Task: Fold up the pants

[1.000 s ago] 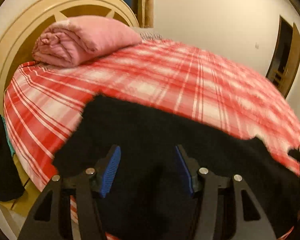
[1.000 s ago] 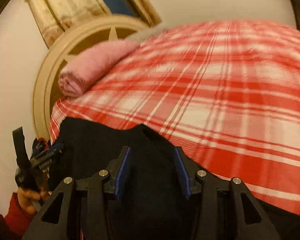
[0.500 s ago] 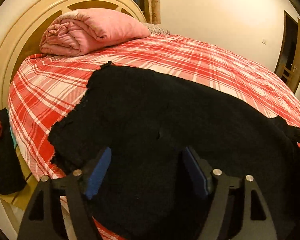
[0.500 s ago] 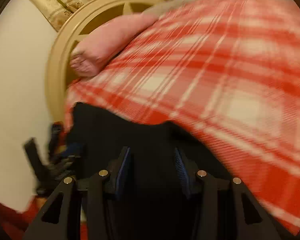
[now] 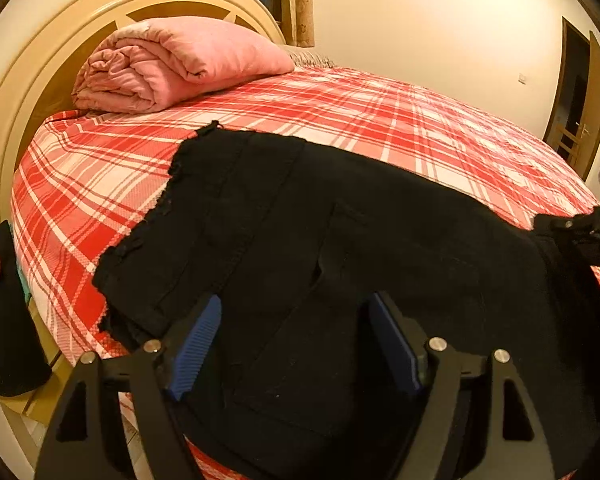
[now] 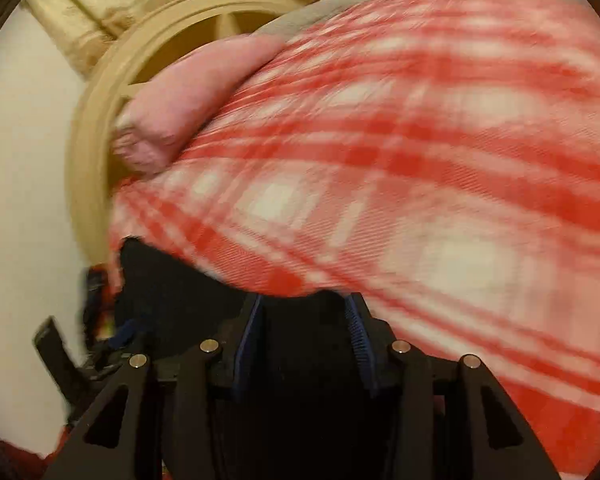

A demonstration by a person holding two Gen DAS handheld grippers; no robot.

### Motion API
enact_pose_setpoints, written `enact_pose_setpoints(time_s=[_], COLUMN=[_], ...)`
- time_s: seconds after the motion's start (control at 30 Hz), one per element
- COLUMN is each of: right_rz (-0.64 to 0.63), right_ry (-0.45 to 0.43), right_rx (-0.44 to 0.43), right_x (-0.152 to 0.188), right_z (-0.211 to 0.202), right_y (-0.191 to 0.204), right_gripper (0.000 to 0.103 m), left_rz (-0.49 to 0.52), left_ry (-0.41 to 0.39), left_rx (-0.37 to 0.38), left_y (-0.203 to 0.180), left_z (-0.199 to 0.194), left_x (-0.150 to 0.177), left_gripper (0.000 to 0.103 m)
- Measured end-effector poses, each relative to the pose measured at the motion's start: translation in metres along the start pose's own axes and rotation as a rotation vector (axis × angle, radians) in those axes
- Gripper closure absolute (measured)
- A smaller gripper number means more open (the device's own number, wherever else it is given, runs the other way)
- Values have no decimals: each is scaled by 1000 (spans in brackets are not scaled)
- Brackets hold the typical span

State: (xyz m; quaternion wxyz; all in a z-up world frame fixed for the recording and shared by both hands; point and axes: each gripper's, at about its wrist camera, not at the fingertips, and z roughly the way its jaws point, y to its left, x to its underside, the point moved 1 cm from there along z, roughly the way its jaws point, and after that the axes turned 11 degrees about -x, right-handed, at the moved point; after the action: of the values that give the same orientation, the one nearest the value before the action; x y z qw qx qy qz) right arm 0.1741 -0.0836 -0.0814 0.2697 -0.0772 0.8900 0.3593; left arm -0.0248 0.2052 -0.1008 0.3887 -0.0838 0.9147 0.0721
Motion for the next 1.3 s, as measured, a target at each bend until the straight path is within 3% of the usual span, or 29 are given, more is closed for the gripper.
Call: enact_pose_setpoints(time_s=[0.03,0.1,0.2,0.23,0.37,0.5,0.53,0.57,0.63,0.7,0.83,0.97,1.07,1.17,1.3], right_rz=[-7,13,111,146,286,312,320,336,369,392,425,453,520,596,683], right_ry=[-37,-123,-181,-177,-85,-109,-116,-134,-158,-193,-421,-625,-718,-743,-688], right_rx=[56,250,778,884,1033,1005,987,930,869,799,656,614,582,572,566], right_x=[-2,-1,14,22,50,62,63,65,67,73,100,163,225,281,326], right_z=[-23,-78,-154,-172,-196,-198,-199,-204,-212,-229,-295,-376,-414,-429,-422], right_y=[-4,-23,-73,-91,-148,-165,-166,-168,-168,-164,-138,-102,-92,-94,-105], right_gripper=[58,57,55,55,55,55,64,87,97,98,98,98,98,98,97], left_rz=[-3,-6,-6,-7,-11,-21,-22,-24,-25,-23,-25,-32,-34,-33,-35], left_ry=[7,18,27,28,30,47,50,52,52,53,59,66,68,68,80], left_rx=[0,2,3,1,-7,-16,-16,-15,-16,-21,-21,-26,-30,-32,-31], left_y=[0,1,1,1,1,1,1,1,1,0,1,1,0,0,0], left_z=[0,1,1,1,1,2,2,3,3,3,3,3,3,4,5], left_x=[0,-1,-2,-2,-3,-5,-5,-5,-5,-5,-6,-6,-6,-7,-9], left_gripper=[23,23,23,23,22,22,21,21,21,20,20,20,20,20,19])
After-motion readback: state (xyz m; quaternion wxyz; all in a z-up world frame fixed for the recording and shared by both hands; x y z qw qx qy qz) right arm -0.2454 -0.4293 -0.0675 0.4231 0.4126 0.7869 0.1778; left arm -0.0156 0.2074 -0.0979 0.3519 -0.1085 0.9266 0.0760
